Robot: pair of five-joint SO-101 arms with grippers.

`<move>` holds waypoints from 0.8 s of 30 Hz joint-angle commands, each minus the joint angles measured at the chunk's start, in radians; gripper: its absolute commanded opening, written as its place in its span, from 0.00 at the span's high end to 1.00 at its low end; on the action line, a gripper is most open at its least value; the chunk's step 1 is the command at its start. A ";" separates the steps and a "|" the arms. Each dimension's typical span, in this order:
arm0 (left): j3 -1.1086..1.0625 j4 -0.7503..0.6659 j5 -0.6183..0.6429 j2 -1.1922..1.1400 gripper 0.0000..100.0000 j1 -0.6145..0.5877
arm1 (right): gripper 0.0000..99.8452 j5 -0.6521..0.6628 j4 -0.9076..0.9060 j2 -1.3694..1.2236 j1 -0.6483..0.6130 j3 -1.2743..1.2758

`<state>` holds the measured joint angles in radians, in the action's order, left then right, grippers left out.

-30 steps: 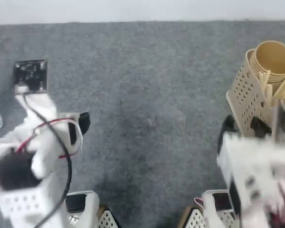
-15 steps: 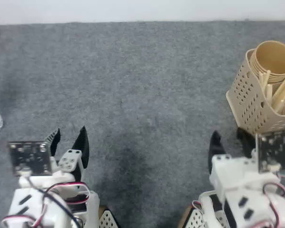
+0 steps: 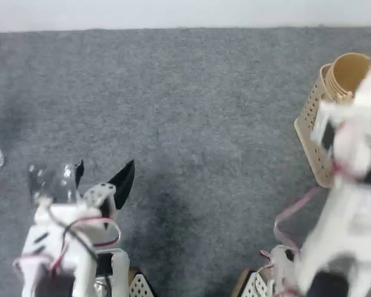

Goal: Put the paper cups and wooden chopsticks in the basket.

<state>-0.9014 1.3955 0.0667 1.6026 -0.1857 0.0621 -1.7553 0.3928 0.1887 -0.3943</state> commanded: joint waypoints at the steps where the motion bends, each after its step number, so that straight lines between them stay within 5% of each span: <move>1: -0.111 -0.064 0.009 -0.068 0.68 0.000 | 0.76 0.074 -0.031 -0.183 0.038 -0.184; 11: -0.556 -0.318 0.014 0.021 0.68 0.006 | 0.76 0.221 -0.010 -0.518 0.002 -0.572; 24: -0.780 -0.338 0.006 0.216 0.68 0.005 | 0.77 0.233 -0.022 -0.931 -0.027 -0.681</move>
<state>-1.6855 1.0810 0.0667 1.8021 -0.1857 0.2770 -1.7568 -0.5217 0.1688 -1.0311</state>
